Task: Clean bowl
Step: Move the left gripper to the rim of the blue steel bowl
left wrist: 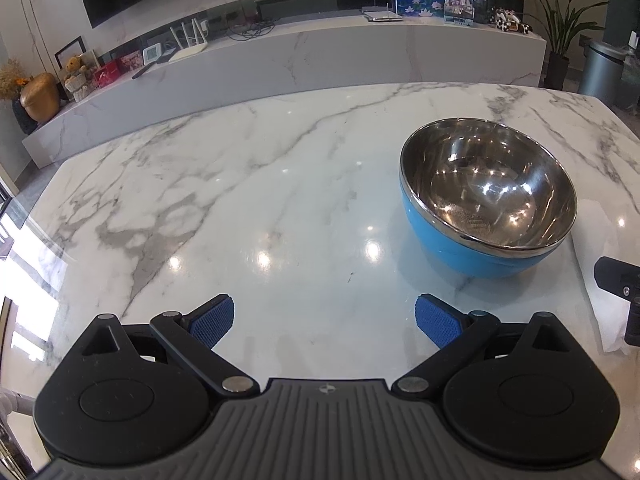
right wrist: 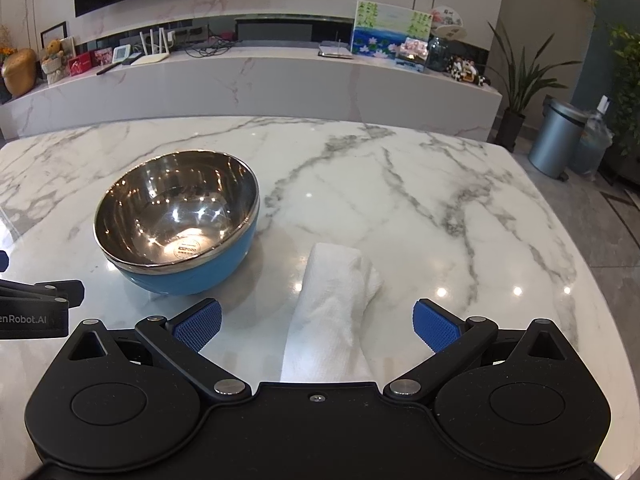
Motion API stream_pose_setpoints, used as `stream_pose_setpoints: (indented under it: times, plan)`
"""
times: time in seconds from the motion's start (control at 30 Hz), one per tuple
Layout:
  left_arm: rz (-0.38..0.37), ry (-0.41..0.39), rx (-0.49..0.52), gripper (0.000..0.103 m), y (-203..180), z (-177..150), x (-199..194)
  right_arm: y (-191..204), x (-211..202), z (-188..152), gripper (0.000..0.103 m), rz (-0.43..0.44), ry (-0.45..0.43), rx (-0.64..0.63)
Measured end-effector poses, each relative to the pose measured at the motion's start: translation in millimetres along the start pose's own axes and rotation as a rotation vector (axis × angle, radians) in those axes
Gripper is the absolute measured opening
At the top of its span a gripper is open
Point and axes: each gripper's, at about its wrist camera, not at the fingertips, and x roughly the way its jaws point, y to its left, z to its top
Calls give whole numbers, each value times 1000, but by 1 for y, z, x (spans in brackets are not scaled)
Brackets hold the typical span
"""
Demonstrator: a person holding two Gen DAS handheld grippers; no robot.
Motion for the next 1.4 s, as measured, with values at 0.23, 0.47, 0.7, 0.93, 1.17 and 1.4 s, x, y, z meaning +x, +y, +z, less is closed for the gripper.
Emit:
stream_pose_setpoints:
  times: [0.23,0.47,0.7,0.93,1.17,1.4]
  plan:
    - [-31,-25,-11,96,4,3,-6,2,-5,5,95,19,-22,7]
    - [-67,-35,-39,87,6,9,-5,12,-6,12,83,64,-41,-5]
    - [-106,-31,-98,76,12,17,-2,19,-2,20,68,112,-48,18]
    - [-136,-15,-144,62,13,28,9,21,3,25,56,137,-40,46]
    - [-139,24,-177,53,7,36,21,16,4,27,51,168,-30,70]
    - [-127,101,-210,53,3,38,41,5,-3,21,51,153,-25,86]
